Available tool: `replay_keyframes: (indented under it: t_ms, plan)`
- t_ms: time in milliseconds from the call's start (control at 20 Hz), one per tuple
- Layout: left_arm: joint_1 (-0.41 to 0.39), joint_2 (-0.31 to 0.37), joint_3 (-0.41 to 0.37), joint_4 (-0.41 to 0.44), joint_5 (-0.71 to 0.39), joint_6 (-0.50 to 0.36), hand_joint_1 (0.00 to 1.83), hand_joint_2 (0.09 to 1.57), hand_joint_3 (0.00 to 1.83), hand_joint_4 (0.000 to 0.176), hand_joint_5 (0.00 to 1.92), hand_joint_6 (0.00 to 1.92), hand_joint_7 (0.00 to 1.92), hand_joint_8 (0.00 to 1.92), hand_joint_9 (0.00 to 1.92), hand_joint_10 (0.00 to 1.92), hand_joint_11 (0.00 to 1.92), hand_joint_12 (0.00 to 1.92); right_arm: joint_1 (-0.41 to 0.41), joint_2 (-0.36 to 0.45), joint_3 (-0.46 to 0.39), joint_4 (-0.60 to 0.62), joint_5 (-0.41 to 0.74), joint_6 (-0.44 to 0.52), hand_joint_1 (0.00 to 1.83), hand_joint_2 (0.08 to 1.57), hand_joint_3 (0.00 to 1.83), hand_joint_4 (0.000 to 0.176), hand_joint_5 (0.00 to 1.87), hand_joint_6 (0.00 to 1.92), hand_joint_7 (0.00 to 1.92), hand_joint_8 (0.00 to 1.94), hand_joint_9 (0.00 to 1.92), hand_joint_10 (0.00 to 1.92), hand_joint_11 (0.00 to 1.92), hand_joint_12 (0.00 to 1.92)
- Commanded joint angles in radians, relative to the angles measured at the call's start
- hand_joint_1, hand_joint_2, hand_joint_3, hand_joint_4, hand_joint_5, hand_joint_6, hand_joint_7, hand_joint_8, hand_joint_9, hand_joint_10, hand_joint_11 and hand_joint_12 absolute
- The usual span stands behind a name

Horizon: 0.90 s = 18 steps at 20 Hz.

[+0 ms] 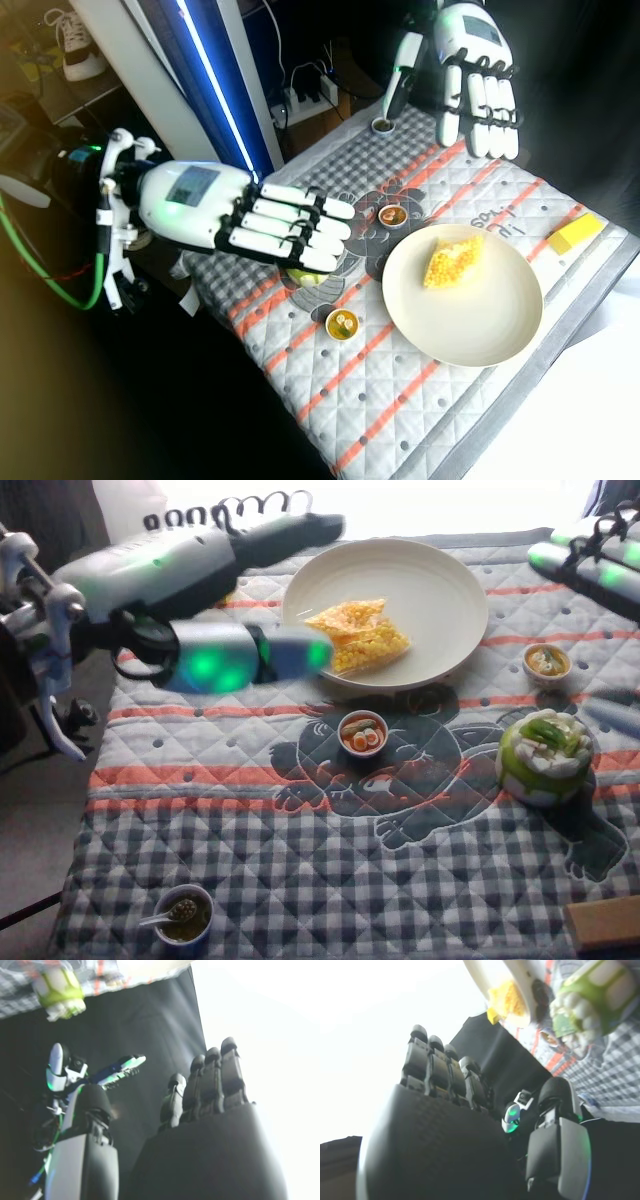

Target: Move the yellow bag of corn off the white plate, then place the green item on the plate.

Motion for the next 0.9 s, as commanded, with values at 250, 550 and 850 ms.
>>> replay_keyframes:
  t_ms: [250, 550, 850]
  plan:
    - [0.012, -0.005, 0.060, 0.051, -0.184, -0.271, 0.34, 1.36, 0.00, 0.000, 0.17, 0.00, 0.17, 0.00, 0.20, 0.16, 0.00, 1.34, 0.019, -0.008, -0.001, 0.018, 0.171, 0.000, 0.52, 1.30, 0.00, 0.000, 0.00, 0.00, 0.04, 0.00, 0.09, 0.04, 0.00, 0.94]
    - [-0.048, -0.052, 0.102, 0.079, -0.099, -0.271, 0.38, 1.33, 0.00, 0.000, 0.15, 0.00, 0.16, 0.01, 0.16, 0.09, 0.00, 1.27, 0.017, -0.024, 0.001, 0.030, 0.171, 0.000, 0.44, 1.27, 0.00, 0.000, 0.00, 0.00, 0.04, 0.00, 0.08, 0.03, 0.00, 1.07]
    - [-0.185, -0.232, 0.281, 0.115, 0.167, -0.257, 0.74, 1.21, 0.00, 0.010, 0.29, 0.02, 0.25, 0.00, 0.16, 0.19, 0.00, 1.18, 0.003, -0.028, 0.001, 0.041, 0.171, 0.008, 0.52, 1.28, 0.00, 0.000, 0.00, 0.00, 0.00, 0.00, 0.02, 0.01, 0.00, 0.85]
